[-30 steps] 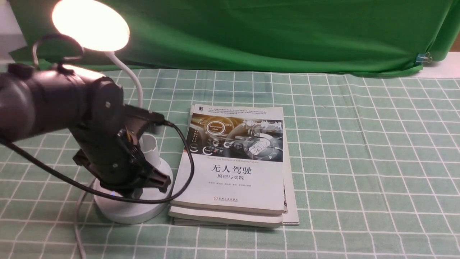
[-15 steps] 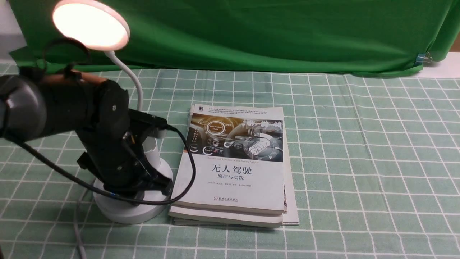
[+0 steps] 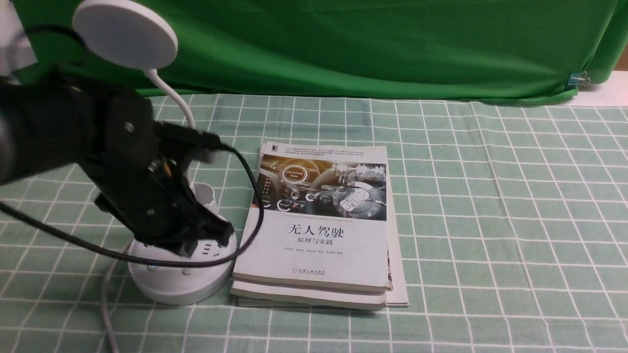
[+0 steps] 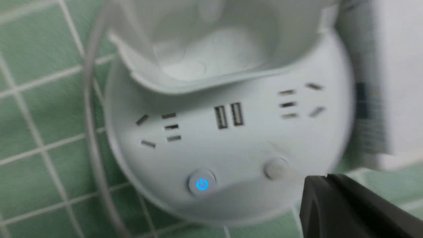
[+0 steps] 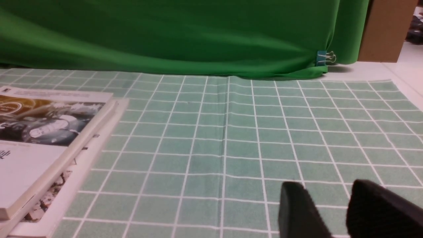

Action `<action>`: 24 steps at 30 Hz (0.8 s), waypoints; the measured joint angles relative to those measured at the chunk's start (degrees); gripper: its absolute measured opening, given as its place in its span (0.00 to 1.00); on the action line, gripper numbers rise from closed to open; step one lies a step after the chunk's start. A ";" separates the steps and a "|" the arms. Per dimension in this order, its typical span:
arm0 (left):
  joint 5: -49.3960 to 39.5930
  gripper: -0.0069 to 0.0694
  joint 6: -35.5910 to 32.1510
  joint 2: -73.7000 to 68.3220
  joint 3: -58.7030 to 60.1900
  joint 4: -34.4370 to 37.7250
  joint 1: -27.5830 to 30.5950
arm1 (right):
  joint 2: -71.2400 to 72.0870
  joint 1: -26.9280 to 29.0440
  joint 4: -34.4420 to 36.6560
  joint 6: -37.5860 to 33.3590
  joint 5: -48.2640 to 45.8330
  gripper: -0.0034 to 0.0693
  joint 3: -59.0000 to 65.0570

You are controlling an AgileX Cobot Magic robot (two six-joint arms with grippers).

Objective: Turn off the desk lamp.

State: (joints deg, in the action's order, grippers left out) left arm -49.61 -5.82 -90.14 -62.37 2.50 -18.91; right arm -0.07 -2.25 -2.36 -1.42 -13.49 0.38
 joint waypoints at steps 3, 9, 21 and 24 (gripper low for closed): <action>-0.27 0.09 0.00 6.62 2.21 0.21 0.00 | 0.00 0.00 0.00 0.00 0.00 0.38 0.00; 8.12 0.09 -0.04 25.99 14.06 3.72 0.00 | 0.00 0.00 0.00 0.00 0.00 0.38 0.00; 36.23 0.09 -0.20 68.13 45.08 8.26 0.00 | 0.00 0.00 0.00 0.00 0.00 0.38 0.00; 39.01 0.09 -0.15 72.64 48.98 8.26 0.00 | 0.00 0.00 0.00 0.00 0.00 0.38 0.00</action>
State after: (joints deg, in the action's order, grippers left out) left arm -10.60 -5.96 -17.50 -13.39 10.76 -18.91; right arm -0.07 -2.25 -2.36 -1.42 -13.49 0.38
